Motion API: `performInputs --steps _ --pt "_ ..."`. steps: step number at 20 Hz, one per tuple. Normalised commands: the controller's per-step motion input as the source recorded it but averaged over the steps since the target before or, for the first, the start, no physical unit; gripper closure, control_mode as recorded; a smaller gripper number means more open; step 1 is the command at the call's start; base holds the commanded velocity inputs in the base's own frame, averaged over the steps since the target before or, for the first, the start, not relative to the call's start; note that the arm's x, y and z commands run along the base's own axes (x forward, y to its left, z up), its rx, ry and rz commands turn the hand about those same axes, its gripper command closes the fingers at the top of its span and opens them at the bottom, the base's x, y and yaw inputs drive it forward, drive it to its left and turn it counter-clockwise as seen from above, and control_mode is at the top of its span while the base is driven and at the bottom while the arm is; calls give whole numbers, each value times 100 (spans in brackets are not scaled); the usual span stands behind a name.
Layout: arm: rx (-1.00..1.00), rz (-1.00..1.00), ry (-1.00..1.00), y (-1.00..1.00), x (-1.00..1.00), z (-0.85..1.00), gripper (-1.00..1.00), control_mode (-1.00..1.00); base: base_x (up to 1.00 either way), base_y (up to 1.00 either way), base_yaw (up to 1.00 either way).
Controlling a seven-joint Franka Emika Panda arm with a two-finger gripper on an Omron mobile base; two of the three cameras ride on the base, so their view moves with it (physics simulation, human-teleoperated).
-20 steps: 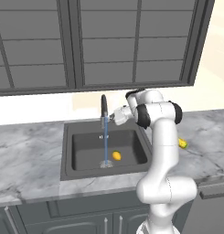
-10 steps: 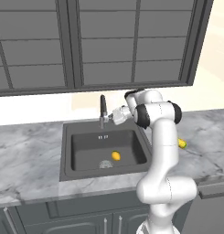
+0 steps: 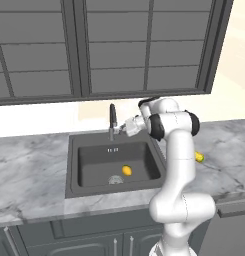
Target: Turn on the sink faucet. Then move the lemon from the counter to the sink. Turn off the sink. Move the vegetable from the sink to the pot next to the stove. Finally move the pot to the rear left burner.
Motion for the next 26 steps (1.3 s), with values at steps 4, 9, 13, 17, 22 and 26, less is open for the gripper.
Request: performInputs --steps 4,9,13,17,22,26 --pt "2 0 -2 -40 -4 -4 -100 -100 0 0 0" --pt "1 0 -4 -29 -29 -3 -100 -100 0 0 0" --pt "0 0 -10 -1 -79 0 -100 -100 0 0 0" --pt "0 0 -8 0 -78 0 -100 -100 0 0 0" --pt "0 0 -7 0 -64 0 -100 -100 0 0 0" --pt "0 0 -8 0 -58 0 -100 -100 0 0 0"
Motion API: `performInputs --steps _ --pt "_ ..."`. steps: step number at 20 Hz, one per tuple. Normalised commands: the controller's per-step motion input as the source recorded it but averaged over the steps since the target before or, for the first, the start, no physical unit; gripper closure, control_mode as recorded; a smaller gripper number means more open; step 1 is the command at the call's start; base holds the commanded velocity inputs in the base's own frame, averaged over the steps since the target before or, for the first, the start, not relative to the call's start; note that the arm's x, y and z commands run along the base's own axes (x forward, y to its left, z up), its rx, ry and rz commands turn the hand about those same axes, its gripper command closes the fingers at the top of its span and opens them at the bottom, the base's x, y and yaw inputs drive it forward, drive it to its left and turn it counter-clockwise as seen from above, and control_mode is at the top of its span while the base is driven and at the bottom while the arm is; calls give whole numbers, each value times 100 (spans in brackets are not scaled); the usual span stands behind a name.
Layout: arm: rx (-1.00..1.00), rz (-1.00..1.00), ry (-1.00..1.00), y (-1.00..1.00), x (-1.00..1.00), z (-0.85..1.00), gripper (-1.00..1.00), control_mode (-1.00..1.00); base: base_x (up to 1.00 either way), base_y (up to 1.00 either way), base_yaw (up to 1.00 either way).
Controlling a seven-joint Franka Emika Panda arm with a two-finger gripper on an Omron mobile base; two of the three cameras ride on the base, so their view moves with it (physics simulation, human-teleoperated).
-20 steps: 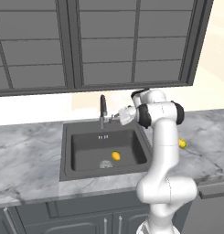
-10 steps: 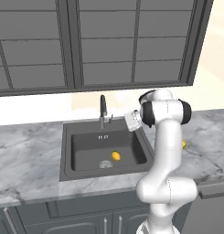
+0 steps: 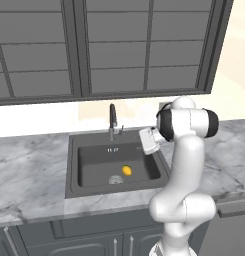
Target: Turn on the sink faucet. Then move the lemon from the counter to the sink. Turn off the sink. Move the vegetable from the sink to the pot next to the stove. Finally move the pot to the rear left burner.
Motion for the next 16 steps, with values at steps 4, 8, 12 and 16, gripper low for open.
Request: performInputs --steps 4,8,12,16 --pt "0 4 -16 0 -64 1 -100 -100 0 0 0" --pt "-5 9 -28 0 -51 21 -100 -100 0 0 0" --pt "-15 12 -30 -6 -38 39 -100 -100 0 0 0" --pt "-22 26 -32 -1 -17 44 -100 -100 0 0 0"
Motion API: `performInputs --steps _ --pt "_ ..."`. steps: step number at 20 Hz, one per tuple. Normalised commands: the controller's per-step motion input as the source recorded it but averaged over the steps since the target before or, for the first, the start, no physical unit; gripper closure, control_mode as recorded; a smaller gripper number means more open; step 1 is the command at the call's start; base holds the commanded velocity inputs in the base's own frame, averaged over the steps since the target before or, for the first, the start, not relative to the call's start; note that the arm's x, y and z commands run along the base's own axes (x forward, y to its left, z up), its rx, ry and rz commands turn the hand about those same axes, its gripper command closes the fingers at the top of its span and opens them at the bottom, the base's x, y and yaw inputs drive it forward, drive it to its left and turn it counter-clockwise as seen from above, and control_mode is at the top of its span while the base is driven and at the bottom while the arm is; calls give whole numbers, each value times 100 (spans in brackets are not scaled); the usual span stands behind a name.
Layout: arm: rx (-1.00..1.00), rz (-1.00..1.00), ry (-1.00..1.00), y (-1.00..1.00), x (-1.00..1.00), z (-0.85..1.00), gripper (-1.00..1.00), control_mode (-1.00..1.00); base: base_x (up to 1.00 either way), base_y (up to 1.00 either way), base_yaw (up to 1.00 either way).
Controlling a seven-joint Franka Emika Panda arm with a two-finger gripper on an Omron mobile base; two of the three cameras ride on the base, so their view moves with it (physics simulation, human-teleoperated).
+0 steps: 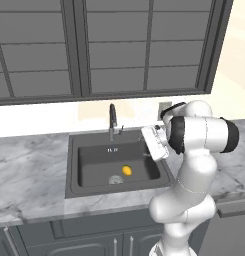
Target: Turn on the sink faucet. Then move the lemon from the counter to the sink. Turn off the sink. Move the vegetable from the sink to the pot next to the stove. Finally move the pot to the rear left burner.
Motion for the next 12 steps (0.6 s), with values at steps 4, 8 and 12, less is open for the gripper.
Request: performInputs --steps 4,8,12 --pt "-22 38 -32 0 -2 32 -100 -100 0 0 0" --pt "-23 41 -32 0 0 18 -100 -100 0 0 0" --pt "-18 40 -27 -1 -3 2 -100 -100 0 0 0"
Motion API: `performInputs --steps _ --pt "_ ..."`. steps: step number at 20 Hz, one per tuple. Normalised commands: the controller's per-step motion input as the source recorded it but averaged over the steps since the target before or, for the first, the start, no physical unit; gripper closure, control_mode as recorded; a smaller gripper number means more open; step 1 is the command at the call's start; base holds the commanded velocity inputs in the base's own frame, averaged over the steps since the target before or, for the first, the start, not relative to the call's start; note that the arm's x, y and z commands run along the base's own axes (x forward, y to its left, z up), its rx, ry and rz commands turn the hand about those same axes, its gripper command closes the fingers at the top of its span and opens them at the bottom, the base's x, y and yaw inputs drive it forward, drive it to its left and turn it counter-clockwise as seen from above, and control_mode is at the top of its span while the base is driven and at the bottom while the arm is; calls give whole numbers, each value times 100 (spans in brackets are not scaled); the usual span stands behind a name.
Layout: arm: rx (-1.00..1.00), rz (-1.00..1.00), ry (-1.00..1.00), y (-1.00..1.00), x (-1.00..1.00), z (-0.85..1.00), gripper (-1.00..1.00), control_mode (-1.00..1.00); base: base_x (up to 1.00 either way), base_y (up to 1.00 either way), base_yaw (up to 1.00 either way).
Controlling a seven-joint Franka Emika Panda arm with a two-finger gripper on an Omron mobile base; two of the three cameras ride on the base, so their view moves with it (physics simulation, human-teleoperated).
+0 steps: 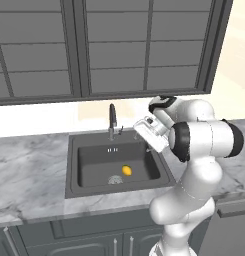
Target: Turn on the sink faucet. Then move the lemon from the counter to the sink. Turn off the sink. Move the vegetable from the sink to the pot next to the stove. Finally move the pot to the rear left burner.
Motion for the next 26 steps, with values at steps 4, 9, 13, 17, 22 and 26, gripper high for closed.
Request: performInputs --steps 4,9,13,17,22,26 --pt "-20 44 -29 0 -12 0 -100 -100 0 0 0" --pt "-18 43 -42 -2 -23 0 -100 -100 0 0 0" --pt "-16 35 -53 -4 -40 -2 -100 -100 0 0 0" --pt "-15 23 -34 0 -55 -22 -100 -100 0 0 0" --pt "-8 6 -1 0 -11 -31 -100 -100 0 0 0" --pt "0 0 -3 0 8 -23 -100 -100 0 0 0"
